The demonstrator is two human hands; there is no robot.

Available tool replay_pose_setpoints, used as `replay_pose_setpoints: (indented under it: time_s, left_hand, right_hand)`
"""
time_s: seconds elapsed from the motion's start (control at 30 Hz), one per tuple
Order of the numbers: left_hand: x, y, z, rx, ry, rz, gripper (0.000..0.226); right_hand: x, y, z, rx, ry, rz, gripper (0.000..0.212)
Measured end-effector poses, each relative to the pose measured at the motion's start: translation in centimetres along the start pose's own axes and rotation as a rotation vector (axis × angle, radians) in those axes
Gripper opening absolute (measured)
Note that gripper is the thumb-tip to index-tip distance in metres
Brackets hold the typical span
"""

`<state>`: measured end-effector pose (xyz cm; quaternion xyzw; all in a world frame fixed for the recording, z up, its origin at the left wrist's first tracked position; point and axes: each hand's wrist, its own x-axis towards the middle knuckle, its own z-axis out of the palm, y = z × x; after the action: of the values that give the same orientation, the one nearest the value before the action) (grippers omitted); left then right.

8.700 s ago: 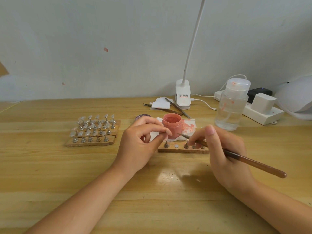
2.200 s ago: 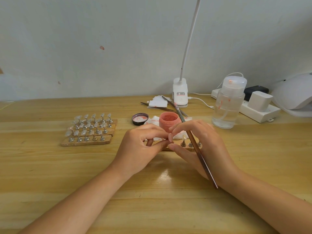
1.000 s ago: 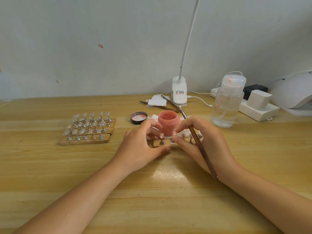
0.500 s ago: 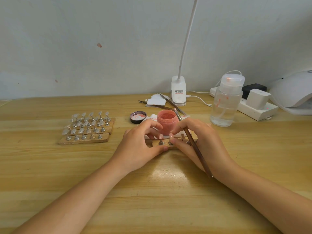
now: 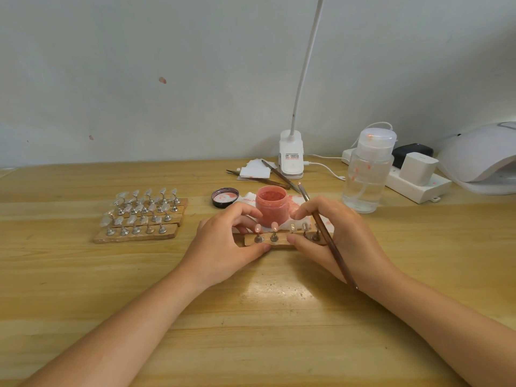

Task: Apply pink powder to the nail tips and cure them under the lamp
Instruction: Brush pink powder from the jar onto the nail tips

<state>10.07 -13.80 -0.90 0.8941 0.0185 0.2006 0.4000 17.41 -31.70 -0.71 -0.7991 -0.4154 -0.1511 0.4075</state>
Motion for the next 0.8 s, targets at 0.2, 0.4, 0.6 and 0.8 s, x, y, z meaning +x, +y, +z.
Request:
replay_pose_setpoints:
  time_s: [0.2,0.4,0.6,0.8]
  left_hand:
    - [-0.06,0.12,-0.03,0.011,-0.005,-0.03,0.039]
    - [0.03,0.01,-0.02,0.002,-0.008,-0.033,0.04]
    - [0.07,-0.22,0.02,-0.019,-0.004,-0.031,0.039]
    - [-0.2,0.57,0.05,0.035,0.047,0.036,0.048]
  right_hand:
    - [0.07,0.2,0.4,0.034,-0.004,0.012,0.019]
    - [0.04,0.38,0.45,-0.017,0.035,-0.084,0.02]
    - [-0.11,0.1,0.37,-0.117,0.039,-0.229,0.021]
    - [-0.16,-0.53,0.44,-0.081,0.077,-0.275,0.019]
